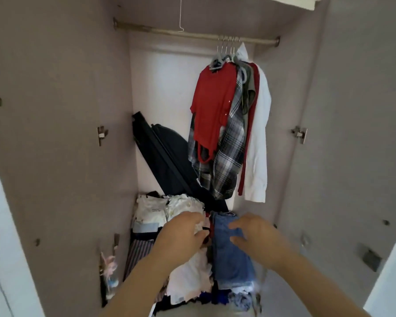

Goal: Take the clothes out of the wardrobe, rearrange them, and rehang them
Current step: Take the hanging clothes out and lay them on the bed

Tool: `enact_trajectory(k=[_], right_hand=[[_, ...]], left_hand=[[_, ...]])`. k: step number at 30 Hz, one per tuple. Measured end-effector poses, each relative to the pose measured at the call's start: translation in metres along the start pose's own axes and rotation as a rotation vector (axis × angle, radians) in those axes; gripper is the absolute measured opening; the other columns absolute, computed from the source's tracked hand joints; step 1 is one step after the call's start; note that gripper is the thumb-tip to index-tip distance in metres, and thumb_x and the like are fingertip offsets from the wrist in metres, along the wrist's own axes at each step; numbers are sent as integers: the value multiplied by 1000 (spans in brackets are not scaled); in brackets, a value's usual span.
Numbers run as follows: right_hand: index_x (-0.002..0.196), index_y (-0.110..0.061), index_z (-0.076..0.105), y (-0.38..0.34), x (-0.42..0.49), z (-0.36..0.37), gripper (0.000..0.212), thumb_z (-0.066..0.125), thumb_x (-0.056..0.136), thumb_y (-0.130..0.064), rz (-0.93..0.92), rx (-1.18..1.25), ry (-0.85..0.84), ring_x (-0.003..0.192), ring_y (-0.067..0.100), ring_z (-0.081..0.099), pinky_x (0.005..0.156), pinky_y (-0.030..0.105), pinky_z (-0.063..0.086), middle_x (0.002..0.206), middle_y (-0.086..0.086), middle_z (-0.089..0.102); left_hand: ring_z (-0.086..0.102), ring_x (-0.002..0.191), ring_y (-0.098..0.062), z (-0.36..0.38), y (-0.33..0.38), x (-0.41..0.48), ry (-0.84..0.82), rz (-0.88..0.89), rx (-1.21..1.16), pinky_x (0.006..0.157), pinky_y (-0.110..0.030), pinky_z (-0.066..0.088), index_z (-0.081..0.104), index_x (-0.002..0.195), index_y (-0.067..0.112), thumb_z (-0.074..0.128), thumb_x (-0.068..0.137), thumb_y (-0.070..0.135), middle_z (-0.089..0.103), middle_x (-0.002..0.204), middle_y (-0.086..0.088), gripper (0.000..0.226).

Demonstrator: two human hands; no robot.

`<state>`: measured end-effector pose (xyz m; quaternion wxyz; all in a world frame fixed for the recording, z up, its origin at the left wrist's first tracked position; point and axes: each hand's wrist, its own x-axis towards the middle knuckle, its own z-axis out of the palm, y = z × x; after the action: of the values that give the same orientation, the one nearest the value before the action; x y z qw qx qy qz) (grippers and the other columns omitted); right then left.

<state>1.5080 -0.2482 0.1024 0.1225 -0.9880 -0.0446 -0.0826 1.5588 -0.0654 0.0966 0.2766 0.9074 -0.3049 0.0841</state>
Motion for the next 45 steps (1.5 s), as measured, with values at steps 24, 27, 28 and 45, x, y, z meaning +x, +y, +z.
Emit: enact_trajectory(k=[24,27,28,45], right_hand=[[133,-25,49,98,417,-147,42,53,92,-24,-242,-239,558,120,18,46,101,32,37,131,-2,50],[132,-28,49,102,458,-167,42,53,91,-26,-194,-320,634,120,20,46,100,35,38,131,-3,50],[132,-28,49,102,471,-174,42,53,90,-26,-181,-343,657,120,20,46,99,34,39,131,-2,50],[137,-21,42,125,636,-282,45,50,93,-25,-164,-468,993,125,23,40,100,34,31,134,3,49]], left_hand=[[43,120,-7,-83,-61,425,563,244,-33,99,-14,29,42,137,22,52,93,31,45,136,5,46],[45,118,-8,-97,-73,472,597,285,-57,96,-14,29,44,135,21,53,92,30,48,134,5,44],[46,117,-8,-102,-77,486,611,299,-67,95,-14,30,45,134,22,54,92,30,48,133,5,44],[45,116,-3,-137,-108,620,725,376,-9,90,-10,28,45,133,26,53,91,34,46,132,11,44]])
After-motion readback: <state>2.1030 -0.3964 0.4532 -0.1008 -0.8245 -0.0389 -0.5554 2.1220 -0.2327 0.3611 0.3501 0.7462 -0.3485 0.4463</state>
